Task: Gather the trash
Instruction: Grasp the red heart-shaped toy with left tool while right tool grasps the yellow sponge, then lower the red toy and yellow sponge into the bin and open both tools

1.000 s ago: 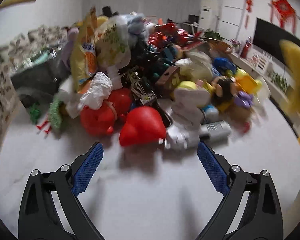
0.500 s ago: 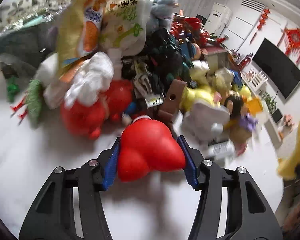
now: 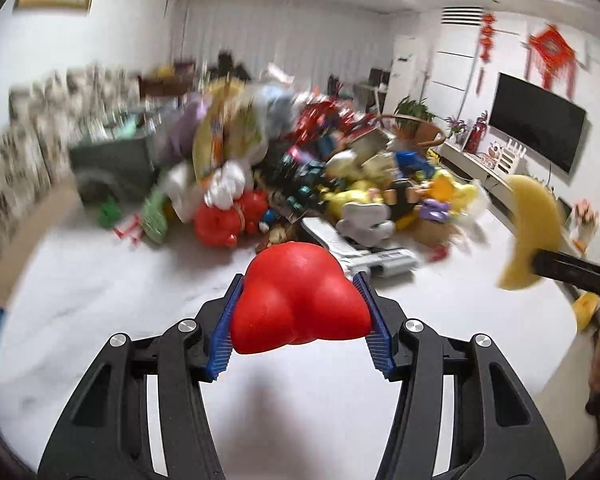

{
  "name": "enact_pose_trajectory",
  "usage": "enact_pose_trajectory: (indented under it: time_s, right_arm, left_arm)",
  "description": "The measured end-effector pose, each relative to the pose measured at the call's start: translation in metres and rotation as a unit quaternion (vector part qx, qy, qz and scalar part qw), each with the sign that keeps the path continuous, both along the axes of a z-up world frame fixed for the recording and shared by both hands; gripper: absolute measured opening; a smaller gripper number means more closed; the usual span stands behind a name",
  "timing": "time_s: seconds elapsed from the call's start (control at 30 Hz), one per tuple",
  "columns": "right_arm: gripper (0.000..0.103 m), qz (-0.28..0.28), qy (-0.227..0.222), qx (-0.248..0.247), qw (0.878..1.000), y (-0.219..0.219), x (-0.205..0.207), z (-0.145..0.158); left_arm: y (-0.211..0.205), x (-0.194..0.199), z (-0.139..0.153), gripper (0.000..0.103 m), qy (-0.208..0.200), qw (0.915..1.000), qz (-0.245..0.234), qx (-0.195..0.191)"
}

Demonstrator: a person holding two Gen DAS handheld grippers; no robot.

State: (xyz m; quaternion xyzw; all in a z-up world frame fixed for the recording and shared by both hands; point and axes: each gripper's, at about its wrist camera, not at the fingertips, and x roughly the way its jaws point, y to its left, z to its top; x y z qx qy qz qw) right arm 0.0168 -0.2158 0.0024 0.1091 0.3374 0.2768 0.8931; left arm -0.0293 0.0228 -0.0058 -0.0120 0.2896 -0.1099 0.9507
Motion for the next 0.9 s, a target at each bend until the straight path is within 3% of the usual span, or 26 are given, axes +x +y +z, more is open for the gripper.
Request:
enact_pose_trajectory:
  time_s: [0.33, 0.5, 0.63, 0.7, 0.73, 0.77, 0.8, 0.9]
  right_arm:
    - [0.020, 0.097, 0.050, 0.000, 0.994, 0.014, -0.096, -0.006]
    - [0.020, 0.146, 0.091, -0.047, 0.984, 0.021, -0.143, -0.026]
    - [0.021, 0.170, 0.139, -0.098, 0.971, 0.032, -0.157, -0.068]
    - [0.025, 0.171, 0.165, -0.115, 0.965, 0.036, -0.156, -0.099]
    - [0.040, 0.171, 0.173, -0.118, 0.963, 0.037, -0.155, -0.109]
    - [0.061, 0.170, 0.186, -0.128, 0.959, 0.040, -0.152, -0.128]
    - [0.063, 0.159, 0.186, -0.143, 0.959, 0.042, -0.149, -0.142]
    - [0.055, 0.153, 0.199, -0.175, 0.952, 0.046, -0.145, -0.168]
  left_arm:
    - [-0.027, -0.119, -0.009, 0.053, 0.025, 0.9950, -0.091, 0.035]
    - [-0.034, -0.152, -0.040, 0.053, 0.083, 0.9857, -0.133, 0.061]
    - [-0.036, -0.152, -0.078, 0.053, 0.137, 0.9760, -0.148, 0.083]
    - [-0.034, -0.148, -0.102, 0.053, 0.171, 0.9687, -0.160, 0.082]
    - [-0.033, -0.146, -0.115, 0.056, 0.183, 0.9664, -0.160, 0.083]
    - [-0.032, -0.144, -0.126, 0.068, 0.195, 0.9636, -0.162, 0.084]
    - [-0.031, -0.140, -0.142, 0.074, 0.204, 0.9624, -0.154, 0.091]
    - [-0.027, -0.130, -0.164, 0.074, 0.231, 0.9576, -0.138, 0.104]
